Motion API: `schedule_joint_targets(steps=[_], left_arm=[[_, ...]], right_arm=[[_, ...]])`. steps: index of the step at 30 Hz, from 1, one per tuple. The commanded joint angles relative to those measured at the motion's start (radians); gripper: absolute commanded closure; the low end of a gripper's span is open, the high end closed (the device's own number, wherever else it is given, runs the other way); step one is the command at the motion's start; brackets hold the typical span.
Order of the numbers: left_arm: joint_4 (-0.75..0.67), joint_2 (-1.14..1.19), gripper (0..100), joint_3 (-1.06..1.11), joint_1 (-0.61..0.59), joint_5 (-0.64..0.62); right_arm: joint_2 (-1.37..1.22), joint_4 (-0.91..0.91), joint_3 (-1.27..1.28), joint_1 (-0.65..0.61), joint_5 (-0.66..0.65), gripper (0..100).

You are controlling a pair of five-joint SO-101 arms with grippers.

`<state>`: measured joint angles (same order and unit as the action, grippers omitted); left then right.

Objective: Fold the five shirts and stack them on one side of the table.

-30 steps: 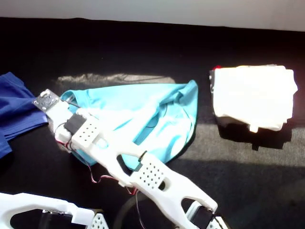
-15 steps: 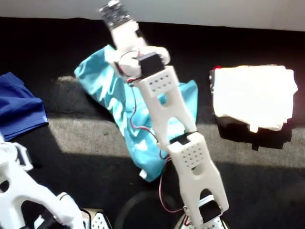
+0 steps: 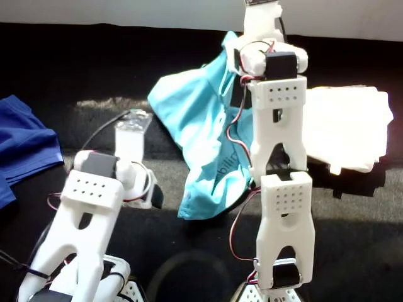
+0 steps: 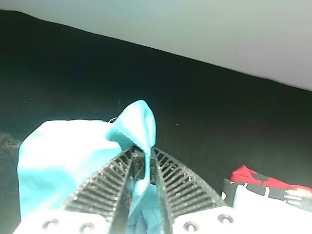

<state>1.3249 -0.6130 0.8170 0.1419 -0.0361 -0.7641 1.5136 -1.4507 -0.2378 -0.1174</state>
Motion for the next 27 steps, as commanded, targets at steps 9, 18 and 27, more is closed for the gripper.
schedule_joint_targets(steps=[9,18,27], left_arm=[[-0.114,-0.013,77,0.061,0.153,-0.020],[-0.238,-0.012,77,0.076,0.216,-0.023],[-0.428,-0.012,77,0.226,0.297,-0.025]], right_arm=[[0.088,0.035,-0.044,0.007,-0.009,99.1],[0.088,0.036,-0.044,0.005,-0.009,99.1],[0.088,0.035,-0.045,0.005,-0.009,99.1]])
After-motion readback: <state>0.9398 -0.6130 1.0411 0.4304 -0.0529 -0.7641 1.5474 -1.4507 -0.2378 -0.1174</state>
